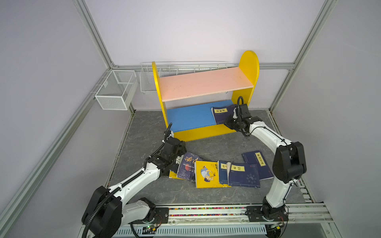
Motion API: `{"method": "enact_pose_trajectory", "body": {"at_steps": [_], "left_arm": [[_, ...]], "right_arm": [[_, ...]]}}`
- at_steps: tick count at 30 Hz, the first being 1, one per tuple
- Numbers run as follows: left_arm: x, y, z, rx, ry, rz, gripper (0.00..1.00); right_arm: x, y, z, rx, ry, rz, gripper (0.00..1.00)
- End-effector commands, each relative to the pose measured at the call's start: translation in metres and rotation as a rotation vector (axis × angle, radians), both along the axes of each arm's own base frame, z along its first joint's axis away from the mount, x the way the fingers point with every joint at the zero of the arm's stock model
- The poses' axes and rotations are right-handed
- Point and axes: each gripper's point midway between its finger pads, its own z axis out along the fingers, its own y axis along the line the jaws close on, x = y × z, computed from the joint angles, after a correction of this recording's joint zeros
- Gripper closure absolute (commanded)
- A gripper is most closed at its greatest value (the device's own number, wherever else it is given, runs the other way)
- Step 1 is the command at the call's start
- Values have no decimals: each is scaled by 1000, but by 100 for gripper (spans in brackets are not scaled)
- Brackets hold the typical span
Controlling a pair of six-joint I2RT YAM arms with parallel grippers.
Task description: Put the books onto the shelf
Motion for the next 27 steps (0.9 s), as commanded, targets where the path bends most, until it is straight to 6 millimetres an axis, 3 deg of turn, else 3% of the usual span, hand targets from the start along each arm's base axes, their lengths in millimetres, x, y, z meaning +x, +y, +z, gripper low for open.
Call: {"method": "enact_pose_trajectory", "body": {"at_steps": [1, 8, 13, 16, 19, 23, 27], "left_arm": [[0, 1, -3, -5, 5, 22, 37], [0, -8, 2, -14, -5, -19, 37], [-3, -34, 12, 35, -37, -111, 37], [-6, -59, 21, 60, -61, -187, 36], [-12, -95, 25, 75, -82, -291, 36], [-28, -156, 15, 81, -79, -486, 36], [-53, -214, -7, 103, -50, -715, 34]], "right_arm": [[8, -6, -8, -34, 13, -8, 94], [16, -6, -1, -36, -14, -5, 94], [-12, -16, 21, 5, -63, -28, 93], [-45, -46, 16, 38, -31, -150, 91], [-94, -79, -18, 112, 119, -338, 82], [-173, -105, -69, 180, 309, -553, 52], [-246, -123, -94, 187, 475, -709, 27]]}}
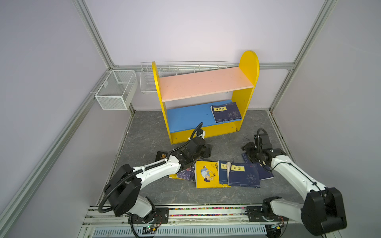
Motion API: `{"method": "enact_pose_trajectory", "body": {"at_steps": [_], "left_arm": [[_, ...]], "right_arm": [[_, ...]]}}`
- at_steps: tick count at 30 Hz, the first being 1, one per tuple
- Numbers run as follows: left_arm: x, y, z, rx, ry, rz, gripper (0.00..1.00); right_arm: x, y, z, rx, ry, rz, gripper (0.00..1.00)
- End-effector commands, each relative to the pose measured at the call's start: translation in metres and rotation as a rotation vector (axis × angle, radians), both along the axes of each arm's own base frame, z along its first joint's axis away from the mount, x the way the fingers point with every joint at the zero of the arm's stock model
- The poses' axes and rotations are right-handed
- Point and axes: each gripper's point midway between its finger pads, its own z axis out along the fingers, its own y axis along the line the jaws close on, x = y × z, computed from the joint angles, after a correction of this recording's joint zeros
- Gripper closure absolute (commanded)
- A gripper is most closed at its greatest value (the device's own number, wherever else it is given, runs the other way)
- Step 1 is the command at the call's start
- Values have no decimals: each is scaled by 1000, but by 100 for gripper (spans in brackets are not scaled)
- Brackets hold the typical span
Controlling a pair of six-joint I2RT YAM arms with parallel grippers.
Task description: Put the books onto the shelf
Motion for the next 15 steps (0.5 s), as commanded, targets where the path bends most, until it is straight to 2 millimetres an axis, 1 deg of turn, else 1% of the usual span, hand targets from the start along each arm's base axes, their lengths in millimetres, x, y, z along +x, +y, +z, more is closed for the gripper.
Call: {"method": "enact_pose_trajectory", "body": {"at_steps": [1, 2, 4, 5, 7, 9, 11, 13, 15], "left_arm": [[-23, -49, -9, 22, 7, -231, 34], [-29, -60, -15, 40, 18, -276, 33], [-41, -77, -20, 54, 28, -357, 31], [-46, -84, -21, 50, 34, -392, 30], [-51, -92, -22, 38, 47, -429, 29], [-54, -96, -25, 33, 62, -452, 27], [-58, -102, -29, 29, 84, -486, 26], [-63, -108, -32, 28, 104, -515, 25], [-66, -112, -39, 52, 122, -529, 25]], "right_arm": [[-60, -19, -18, 32, 185, -220, 22], [-74, -25, -17, 17, 205, -241, 18], [-94, -33, -15, -1, 219, -272, 12], [-102, -36, -14, -7, 223, -282, 9], [-114, -37, -17, 3, 234, -284, 6], [-126, -31, -25, 42, 271, -276, 5], [-140, -20, -39, 101, 339, -262, 5], [-150, -12, -53, 163, 398, -290, 5], [-156, -8, -61, 194, 421, -302, 5]]}}
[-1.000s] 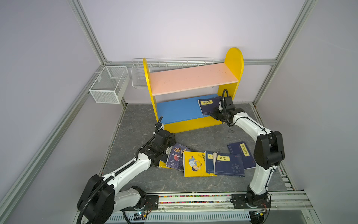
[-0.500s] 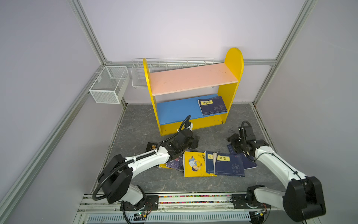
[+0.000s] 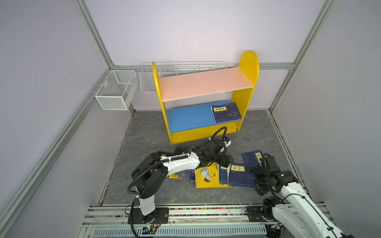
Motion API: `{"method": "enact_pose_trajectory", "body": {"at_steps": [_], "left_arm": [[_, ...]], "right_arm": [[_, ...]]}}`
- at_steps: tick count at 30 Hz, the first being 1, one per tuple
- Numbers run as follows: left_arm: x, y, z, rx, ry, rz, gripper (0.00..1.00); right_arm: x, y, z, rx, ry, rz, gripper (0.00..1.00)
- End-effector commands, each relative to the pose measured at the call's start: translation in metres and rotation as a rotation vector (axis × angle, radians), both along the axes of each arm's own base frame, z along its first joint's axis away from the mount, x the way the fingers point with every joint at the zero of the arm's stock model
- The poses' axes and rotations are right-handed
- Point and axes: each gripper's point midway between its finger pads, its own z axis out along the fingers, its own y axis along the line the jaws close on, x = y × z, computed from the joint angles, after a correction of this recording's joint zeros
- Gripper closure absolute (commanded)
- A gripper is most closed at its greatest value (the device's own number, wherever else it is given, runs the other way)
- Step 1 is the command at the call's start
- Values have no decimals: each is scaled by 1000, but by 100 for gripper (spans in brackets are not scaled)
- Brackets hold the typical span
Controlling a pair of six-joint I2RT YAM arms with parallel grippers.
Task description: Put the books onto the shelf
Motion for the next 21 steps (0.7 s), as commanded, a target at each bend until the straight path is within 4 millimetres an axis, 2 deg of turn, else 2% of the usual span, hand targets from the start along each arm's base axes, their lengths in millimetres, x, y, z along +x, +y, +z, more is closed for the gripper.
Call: {"method": "enact_pose_trajectory", "body": {"at_steps": [1, 7, 10, 16, 21], "left_arm": [[-13, -13, -9, 39, 20, -86, 25], [-7, -9, -32, 156, -12, -31, 31], [0, -2, -45, 202, -26, 14, 41], [4, 8, -67, 272, -20, 50, 60], [5, 21, -90, 338, 2, 96, 67]], "right_arm": [[-19, 12, -10, 107, 93, -106, 5], [-11, 13, -16, 128, 45, -136, 7], [-4, 16, -22, 147, 23, -141, 9], [25, 11, -8, 96, -117, -87, 14], [50, 23, -1, 127, -177, 40, 21]]}}
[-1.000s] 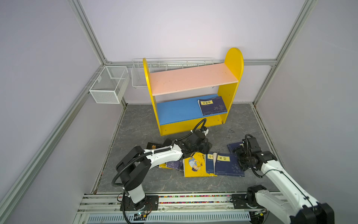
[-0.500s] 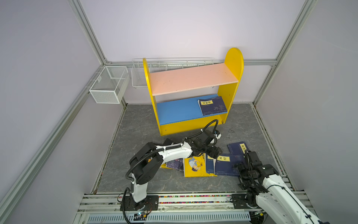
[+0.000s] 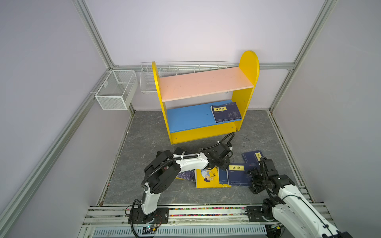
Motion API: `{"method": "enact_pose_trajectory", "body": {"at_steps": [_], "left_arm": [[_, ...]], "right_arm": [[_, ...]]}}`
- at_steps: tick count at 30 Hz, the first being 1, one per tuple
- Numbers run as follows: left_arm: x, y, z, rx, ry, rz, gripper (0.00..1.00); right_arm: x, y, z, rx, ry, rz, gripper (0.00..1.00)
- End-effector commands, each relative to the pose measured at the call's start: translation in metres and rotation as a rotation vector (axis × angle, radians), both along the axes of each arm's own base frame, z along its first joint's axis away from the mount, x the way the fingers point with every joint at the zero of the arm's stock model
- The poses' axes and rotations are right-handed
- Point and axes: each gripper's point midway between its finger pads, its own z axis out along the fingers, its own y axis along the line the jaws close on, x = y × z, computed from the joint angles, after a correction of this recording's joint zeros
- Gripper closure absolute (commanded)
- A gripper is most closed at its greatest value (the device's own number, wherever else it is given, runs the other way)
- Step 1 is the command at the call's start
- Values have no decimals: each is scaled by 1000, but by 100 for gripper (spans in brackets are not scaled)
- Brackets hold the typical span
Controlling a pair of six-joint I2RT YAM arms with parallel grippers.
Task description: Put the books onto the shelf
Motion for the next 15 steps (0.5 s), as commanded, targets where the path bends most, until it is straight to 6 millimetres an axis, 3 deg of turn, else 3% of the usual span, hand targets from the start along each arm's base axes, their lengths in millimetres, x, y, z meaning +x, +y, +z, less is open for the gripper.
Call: {"method": "enact_pose_trajectory", "body": {"at_steps": [1, 5, 11, 15], "left_arm": [[1, 16, -28, 97, 20, 45, 70], [0, 25, -39, 139, 34, 81, 80], [-3, 26, -43, 162, 38, 74, 90], [-7, 22, -43, 170, 33, 59, 92]], "right_arm": [[25, 8, 8, 18, -71, 65, 23], [42, 8, 20, -49, -117, 186, 31], [71, -17, 58, -293, -258, 303, 39], [78, -19, 65, -330, -297, 335, 41]]}}
